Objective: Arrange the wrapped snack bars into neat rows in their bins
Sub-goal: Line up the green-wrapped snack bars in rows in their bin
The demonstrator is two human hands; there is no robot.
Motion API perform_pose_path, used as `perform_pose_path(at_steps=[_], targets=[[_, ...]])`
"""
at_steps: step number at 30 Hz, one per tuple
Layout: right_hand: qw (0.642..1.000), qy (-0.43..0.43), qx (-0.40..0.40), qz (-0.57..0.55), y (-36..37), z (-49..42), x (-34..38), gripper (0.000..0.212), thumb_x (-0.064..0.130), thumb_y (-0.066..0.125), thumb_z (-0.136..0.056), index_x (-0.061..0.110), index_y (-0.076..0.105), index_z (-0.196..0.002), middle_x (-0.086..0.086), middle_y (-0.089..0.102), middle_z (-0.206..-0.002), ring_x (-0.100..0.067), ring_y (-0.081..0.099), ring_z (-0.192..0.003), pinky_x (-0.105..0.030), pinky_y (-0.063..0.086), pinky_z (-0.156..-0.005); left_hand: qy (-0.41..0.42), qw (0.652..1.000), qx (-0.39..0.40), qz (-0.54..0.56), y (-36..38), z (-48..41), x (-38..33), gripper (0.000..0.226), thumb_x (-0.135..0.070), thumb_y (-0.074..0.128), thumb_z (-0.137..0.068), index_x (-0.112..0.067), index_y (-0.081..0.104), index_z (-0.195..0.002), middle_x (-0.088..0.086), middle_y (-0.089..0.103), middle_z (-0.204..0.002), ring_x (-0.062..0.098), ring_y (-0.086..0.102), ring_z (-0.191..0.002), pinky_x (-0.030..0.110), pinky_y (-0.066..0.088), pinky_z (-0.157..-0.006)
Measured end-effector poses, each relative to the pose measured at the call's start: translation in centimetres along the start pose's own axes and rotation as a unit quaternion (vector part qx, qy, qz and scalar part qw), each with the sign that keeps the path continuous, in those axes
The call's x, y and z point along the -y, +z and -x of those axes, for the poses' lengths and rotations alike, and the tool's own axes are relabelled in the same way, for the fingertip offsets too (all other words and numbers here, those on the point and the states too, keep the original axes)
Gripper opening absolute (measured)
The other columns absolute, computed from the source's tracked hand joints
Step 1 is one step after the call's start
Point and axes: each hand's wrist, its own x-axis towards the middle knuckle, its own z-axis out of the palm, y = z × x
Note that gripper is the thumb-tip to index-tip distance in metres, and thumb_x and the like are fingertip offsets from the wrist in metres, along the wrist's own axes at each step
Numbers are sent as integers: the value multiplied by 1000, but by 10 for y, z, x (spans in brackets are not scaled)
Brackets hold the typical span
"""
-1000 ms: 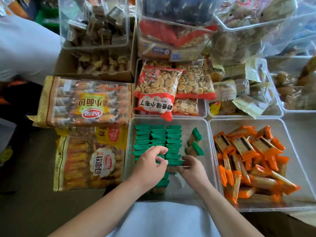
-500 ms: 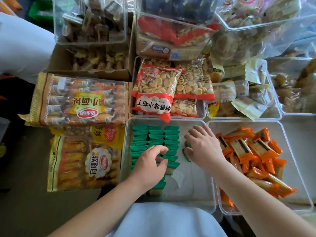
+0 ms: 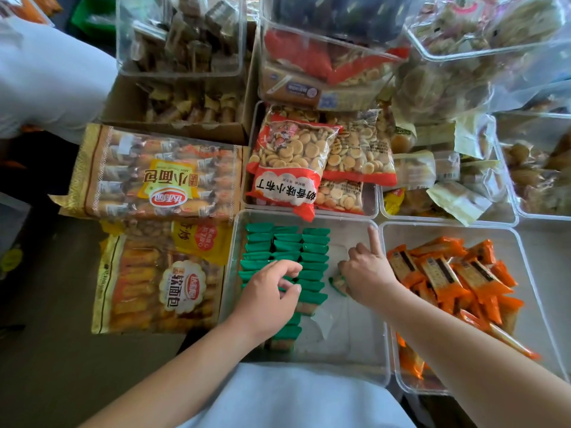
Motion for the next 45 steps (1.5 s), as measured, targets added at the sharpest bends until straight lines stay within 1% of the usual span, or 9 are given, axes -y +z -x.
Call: perform_pose_path(at_steps=[4,6,10,17,23,28,32,36,45], targets=[[995,-14,-58,-83,11,13,10,47,16,60,-91,24,55,-138,-10,44,-136,-29,62,-113,-51,16,-126,13,1000,-2,-3,1,7,-4,32,-17,64,-99,-32,64,-128,-22,63,-120,-5,62,-103,10,52,-84],[986,-12,-73,-150,12,28,12,44,14,60,-92,26,58,-134,-4,43,-130,-28,61,-105,-37,41,-106,10,1000,-2,-5,0,14,-5,31,-18,64,-99,-32,65,-127,-22,63,-120,-3,63,-103,17,55,-87],[940,62,-144,-302,-5,70,9,34,27,66,-94,27,64,-128,2,46,-121,-23,61,-94,-32,54,-68,12,1000,-18,-2,4,25,-8,25,-18,67,-97,-32,68,-118,-20,66,-114,-6,63,-100,14,54,-84],[732,127,-190,-642,-29,133,12,69,29,89,-79,28,59,-140,13,52,-115,-2,57,-105,-9,51,-85,-56,982,52,172,13,32,-40,46,-35,79,-92,-35,59,-132,-17,69,-117,-2,67,-107,25,57,-97],[554,128,-133,-812,-35,144,28,56,29,96,-63,29,73,-114,5,76,-106,-13,74,-98,-35,63,-82,-47,979,74,186,-16,35,-47,38,-17,89,-81,-27,73,-114,-10,78,-104,5,72,-97,19,58,-79],[451,87,-120,-880,-37,155,36,50,-3,85,-75,15,71,-119,-8,77,-111,-23,73,-105,-37,61,-85,-40,975,89,202,-34,35,-48,31,-11,84,-86,-19,72,-114,-8,80,-102,6,73,-94,17,55,-77],[443,162,-132,-872,-30,159,37,40,-9,76,-84,15,73,-116,-7,78,-108,-21,75,-102,-41,64,-84,-68,969,78,224,-46,35,-44,30,-9,85,-85,-15,70,-111,-1,79,-103,13,74,-97,23,58,-77],[519,225,-141,-813,-24,159,37,40,3,80,-86,23,70,-119,-4,75,-109,-18,76,-93,-31,64,-72,-93,964,40,244,-50,36,-40,28,-11,80,-90,-18,67,-113,3,76,-107,17,74,-97,30,64,-77],[540,217,-114,-805,-28,158,38,30,15,62,-101,30,66,-127,-2,76,-109,-19,75,-99,-37,65,-75,-119,958,55,254,-45,48,-30,23,-9,77,-92,-18,65,-110,8,70,-114,23,75,-102,44,65,-82]])
